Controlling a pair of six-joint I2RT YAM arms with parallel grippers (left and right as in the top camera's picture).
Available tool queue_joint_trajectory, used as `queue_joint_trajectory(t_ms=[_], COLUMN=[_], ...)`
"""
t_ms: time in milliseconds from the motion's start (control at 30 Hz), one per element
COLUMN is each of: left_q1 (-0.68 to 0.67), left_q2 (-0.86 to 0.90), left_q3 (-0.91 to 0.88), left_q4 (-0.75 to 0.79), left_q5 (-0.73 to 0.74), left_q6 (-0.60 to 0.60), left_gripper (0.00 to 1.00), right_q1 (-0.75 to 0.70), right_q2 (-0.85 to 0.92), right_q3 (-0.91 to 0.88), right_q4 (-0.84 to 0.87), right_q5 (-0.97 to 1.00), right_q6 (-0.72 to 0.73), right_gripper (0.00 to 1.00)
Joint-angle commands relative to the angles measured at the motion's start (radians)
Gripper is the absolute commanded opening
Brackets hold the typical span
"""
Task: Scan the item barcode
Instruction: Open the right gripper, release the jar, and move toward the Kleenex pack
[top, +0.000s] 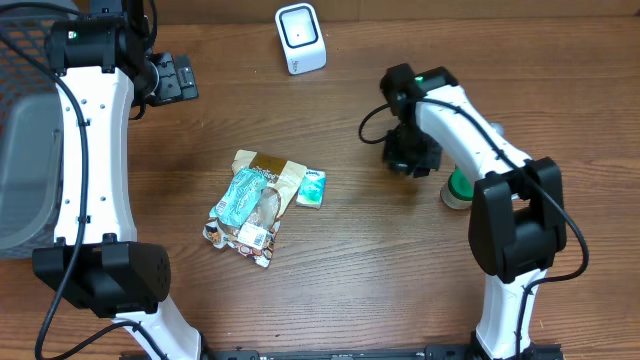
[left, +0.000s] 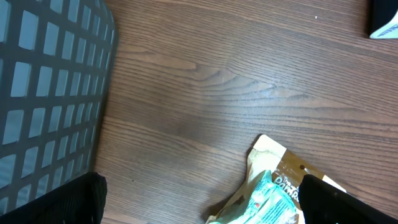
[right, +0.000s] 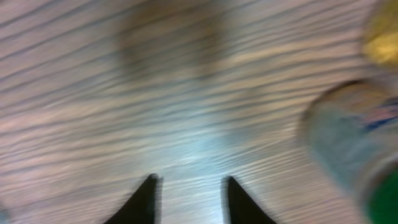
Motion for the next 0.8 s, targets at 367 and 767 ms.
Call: queue_joint_trajectory(t_ms=[367, 767], left_q1=[0.003, 0.003], left_q2=[-0.015, -0.015], left_q3=[0.013, 0.013], left_q4=[0.001, 0.001], left_q5=[-0.002, -0.002], left_q6=[-0.01, -0.01], left_gripper=[1.0, 1.0], right_q1=[0.148, 0.16], right_q2=[-0.017, -0.017], right_q3=[-0.005, -0.005], right_q4=[0.099, 0.124], right_q5=[-0.159, -0.16], right_q6=[-0.024, -0.023], right_gripper=[0.67, 0.67])
